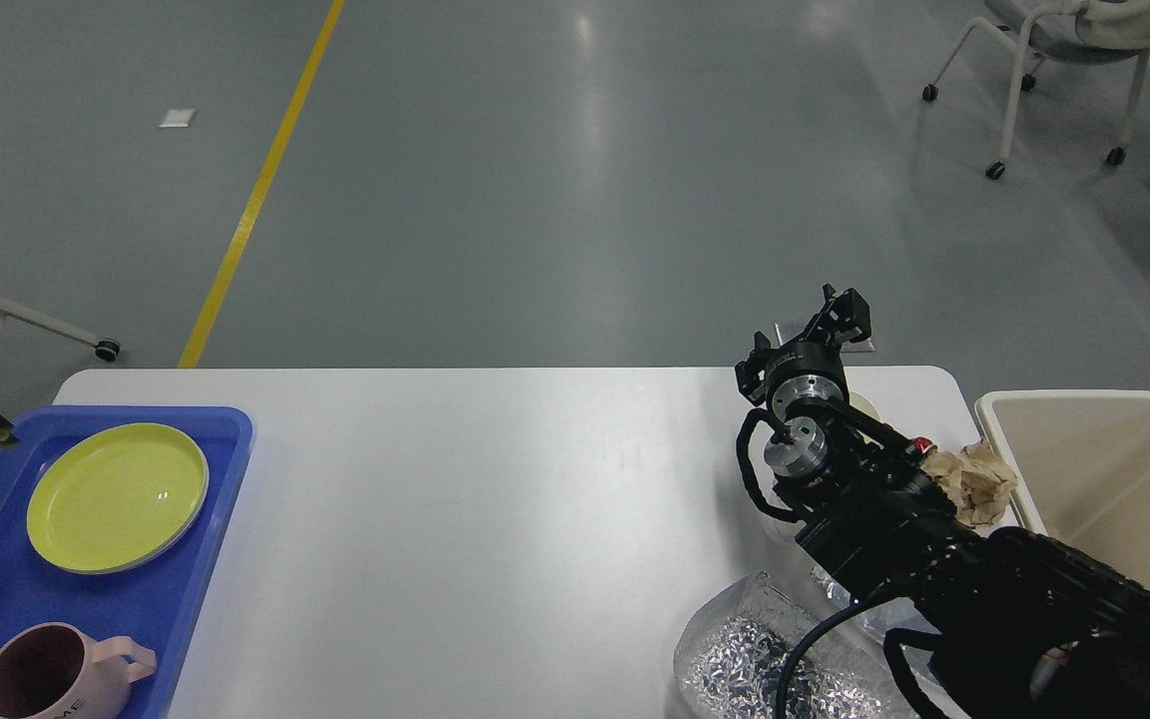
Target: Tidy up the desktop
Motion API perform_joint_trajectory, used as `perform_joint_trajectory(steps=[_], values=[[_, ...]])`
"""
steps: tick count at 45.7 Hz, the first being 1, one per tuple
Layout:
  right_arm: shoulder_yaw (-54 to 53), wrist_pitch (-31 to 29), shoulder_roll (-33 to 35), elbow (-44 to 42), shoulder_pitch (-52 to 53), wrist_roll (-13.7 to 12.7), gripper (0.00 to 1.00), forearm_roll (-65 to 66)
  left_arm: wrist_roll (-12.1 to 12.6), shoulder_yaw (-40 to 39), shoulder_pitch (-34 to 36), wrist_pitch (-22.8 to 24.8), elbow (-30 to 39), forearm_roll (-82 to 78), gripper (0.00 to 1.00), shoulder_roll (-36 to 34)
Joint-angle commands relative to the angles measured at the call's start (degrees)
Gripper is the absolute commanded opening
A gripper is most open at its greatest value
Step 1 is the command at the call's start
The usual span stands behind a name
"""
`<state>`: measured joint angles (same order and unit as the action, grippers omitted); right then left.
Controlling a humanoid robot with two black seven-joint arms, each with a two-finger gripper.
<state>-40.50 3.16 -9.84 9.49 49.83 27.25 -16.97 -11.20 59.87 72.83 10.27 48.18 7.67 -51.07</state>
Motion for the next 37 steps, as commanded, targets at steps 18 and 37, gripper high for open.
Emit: perform_joint_trajectory(steps=[18, 37], values=[[0.0, 0.0, 0.0, 0.0, 0.0, 0.0, 1.00, 0.0, 0.1, 6.8, 31.8, 22.6, 2.8, 0.4, 0.96, -3.2], [0.0, 0.0, 0.0, 0.0, 0.0, 0.0, 1.00, 0.0, 0.9, -42.6, 12.8, 3.5, -13.3, 0.4, 0.96, 1.4]])
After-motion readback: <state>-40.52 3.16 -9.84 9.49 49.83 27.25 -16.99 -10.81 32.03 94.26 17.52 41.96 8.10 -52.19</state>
